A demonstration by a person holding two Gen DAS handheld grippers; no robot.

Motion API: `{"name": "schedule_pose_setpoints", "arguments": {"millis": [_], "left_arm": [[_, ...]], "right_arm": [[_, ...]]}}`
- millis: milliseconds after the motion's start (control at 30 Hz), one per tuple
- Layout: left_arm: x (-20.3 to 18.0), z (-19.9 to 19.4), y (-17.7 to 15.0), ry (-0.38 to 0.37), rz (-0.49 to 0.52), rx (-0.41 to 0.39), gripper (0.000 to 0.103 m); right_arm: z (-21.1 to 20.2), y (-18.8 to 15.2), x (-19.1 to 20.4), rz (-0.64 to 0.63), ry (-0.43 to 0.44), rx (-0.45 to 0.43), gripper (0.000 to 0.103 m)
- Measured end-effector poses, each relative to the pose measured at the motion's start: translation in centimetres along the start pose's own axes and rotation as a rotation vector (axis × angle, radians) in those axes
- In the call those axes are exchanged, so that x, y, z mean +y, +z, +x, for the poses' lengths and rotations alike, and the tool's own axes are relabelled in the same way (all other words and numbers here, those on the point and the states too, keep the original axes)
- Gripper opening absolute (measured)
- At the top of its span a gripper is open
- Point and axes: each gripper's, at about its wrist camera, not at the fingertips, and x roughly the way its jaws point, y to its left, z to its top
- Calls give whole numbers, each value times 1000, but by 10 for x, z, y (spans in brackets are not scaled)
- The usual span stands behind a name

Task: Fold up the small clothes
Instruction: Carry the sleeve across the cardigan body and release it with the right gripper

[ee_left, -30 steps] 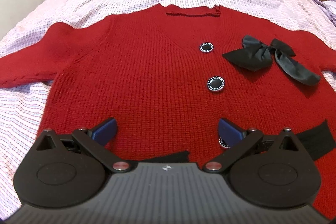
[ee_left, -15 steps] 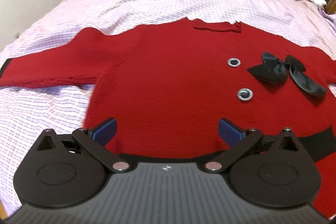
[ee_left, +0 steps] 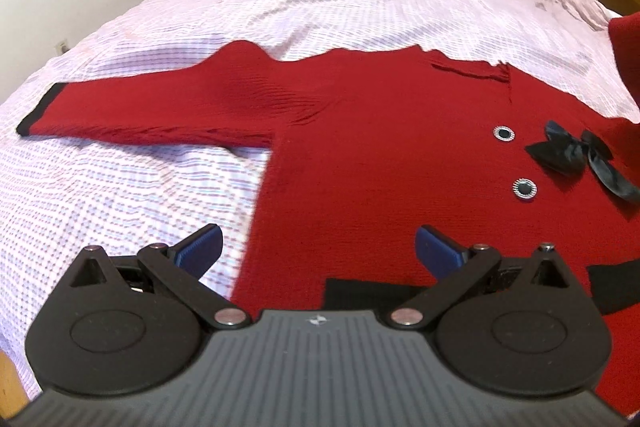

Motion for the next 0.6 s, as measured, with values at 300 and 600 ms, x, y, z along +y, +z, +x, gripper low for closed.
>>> {"name": "schedule_pose_setpoints", "arguments": {"millis": [300, 600], "left_arm": [[19, 2, -3, 11, -44, 0, 103], [35, 3, -9, 20, -70, -1, 103]], "right_arm": [[16, -45, 57, -15, 154, 117, 13], [35, -116, 94, -36, 218, 275, 13]]}}
